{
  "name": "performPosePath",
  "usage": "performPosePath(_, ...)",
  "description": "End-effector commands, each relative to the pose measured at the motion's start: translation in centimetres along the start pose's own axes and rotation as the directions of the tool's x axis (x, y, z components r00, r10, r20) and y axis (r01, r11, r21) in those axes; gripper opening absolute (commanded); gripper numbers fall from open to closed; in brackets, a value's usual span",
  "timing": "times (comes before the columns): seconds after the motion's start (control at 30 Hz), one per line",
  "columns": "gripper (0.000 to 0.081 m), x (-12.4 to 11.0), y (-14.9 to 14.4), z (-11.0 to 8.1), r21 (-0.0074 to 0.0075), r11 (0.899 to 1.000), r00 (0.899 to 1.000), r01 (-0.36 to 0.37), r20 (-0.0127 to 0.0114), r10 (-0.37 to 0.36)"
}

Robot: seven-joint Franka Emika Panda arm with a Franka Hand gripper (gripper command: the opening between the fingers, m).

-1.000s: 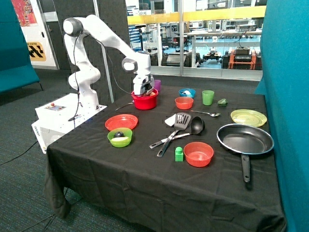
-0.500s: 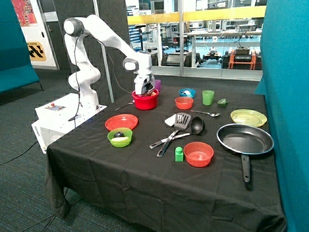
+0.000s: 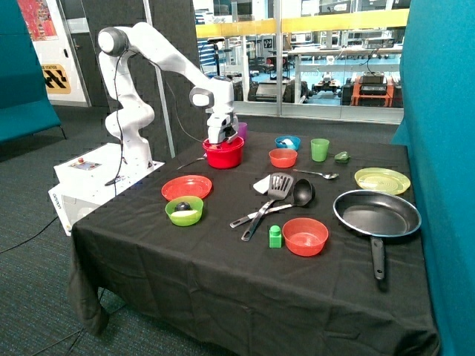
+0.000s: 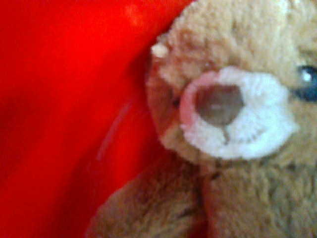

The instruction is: Hide the teddy bear in the red bowl

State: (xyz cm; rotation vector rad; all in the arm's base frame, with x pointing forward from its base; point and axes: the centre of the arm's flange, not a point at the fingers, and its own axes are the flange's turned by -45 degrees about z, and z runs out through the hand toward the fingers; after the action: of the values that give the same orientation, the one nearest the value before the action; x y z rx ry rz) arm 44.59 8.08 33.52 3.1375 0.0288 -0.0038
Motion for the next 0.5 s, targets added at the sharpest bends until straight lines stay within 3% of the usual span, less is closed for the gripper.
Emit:
performPosePath(0.0,0.0808,-0.5,0.0,-1.6,0.0039,1.0,1.0,0.023,-0.0026,-0.023)
performPosePath(0.4,0.0726,-1.2,1.0,-5.2,0.0038,0.997,0.997,0.076,-0.0028,-0.076)
performPosePath(0.47,0.0722,-1.2,1.4,-5.9,0.0038,0.999,0.999,0.045,-0.0026,-0.045)
